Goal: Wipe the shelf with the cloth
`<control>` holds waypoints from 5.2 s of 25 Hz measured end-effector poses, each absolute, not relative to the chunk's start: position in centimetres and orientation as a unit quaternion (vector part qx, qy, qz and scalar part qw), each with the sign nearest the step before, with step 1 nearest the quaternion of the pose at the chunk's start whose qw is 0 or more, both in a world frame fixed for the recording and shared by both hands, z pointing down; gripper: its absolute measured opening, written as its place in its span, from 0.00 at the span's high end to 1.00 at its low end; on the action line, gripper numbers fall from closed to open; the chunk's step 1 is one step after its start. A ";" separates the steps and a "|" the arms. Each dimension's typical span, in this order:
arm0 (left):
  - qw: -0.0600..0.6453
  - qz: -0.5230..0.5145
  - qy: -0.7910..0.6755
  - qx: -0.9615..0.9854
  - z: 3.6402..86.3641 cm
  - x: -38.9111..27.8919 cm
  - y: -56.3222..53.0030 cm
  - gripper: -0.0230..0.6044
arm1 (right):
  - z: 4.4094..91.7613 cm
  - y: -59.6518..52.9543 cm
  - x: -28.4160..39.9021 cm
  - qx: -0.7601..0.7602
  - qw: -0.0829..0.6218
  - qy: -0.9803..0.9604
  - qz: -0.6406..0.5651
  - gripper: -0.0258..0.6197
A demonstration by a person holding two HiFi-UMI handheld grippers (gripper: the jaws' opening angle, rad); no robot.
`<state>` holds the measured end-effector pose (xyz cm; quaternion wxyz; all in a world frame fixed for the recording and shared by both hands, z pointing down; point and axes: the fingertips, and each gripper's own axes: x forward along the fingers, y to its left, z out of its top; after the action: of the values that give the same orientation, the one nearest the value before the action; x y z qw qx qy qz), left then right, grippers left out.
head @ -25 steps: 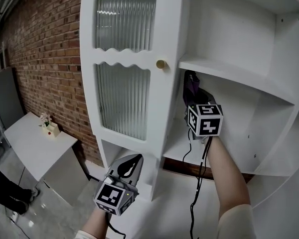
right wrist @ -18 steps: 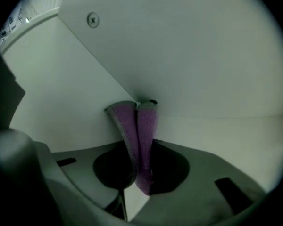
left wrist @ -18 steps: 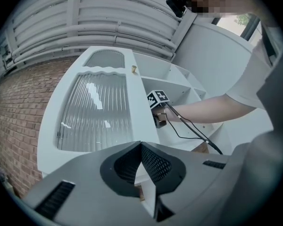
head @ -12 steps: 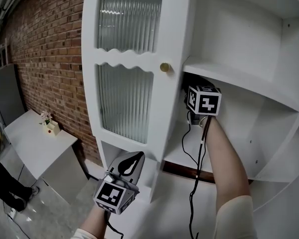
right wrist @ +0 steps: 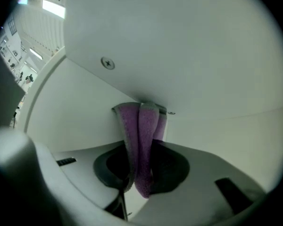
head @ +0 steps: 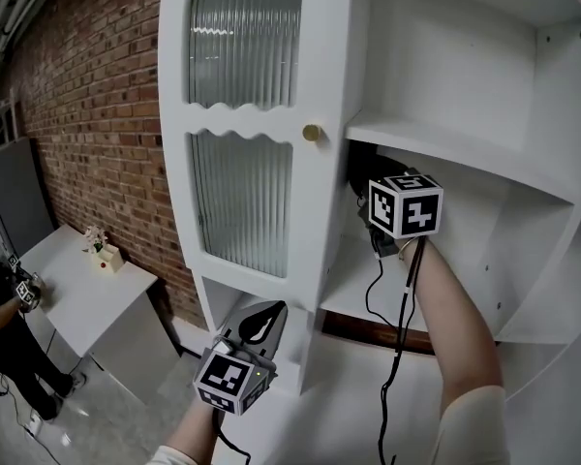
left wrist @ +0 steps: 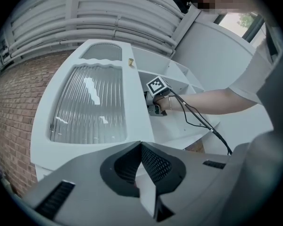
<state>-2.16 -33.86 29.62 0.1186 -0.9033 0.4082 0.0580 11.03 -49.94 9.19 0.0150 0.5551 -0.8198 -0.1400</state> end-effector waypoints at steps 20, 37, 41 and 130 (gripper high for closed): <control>0.146 0.075 0.388 -0.907 28.1 0.5 -27.5 0.94 | 9.7 -35.4 4.7 0.488 0.040 -0.831 -0.263 0.83; 0.129 0.080 0.374 -0.915 29.7 2.7 -27.8 0.94 | 13.4 -40.0 11.0 0.554 0.062 -0.808 -0.188 0.83; 0.143 0.082 0.376 -0.912 29.0 2.7 -28.4 0.94 | 15.1 -44.8 12.5 0.565 0.067 -0.810 -0.141 0.83; 0.143 0.051 0.388 -0.909 34.6 5.2 -33.1 0.94 | 26.8 -55.5 13.6 0.559 0.147 -0.814 0.048 0.82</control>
<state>5.19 -33.07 34.62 0.1425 -0.9090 0.3884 0.0508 13.58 -55.52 26.82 0.1472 0.5594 -0.8143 0.0482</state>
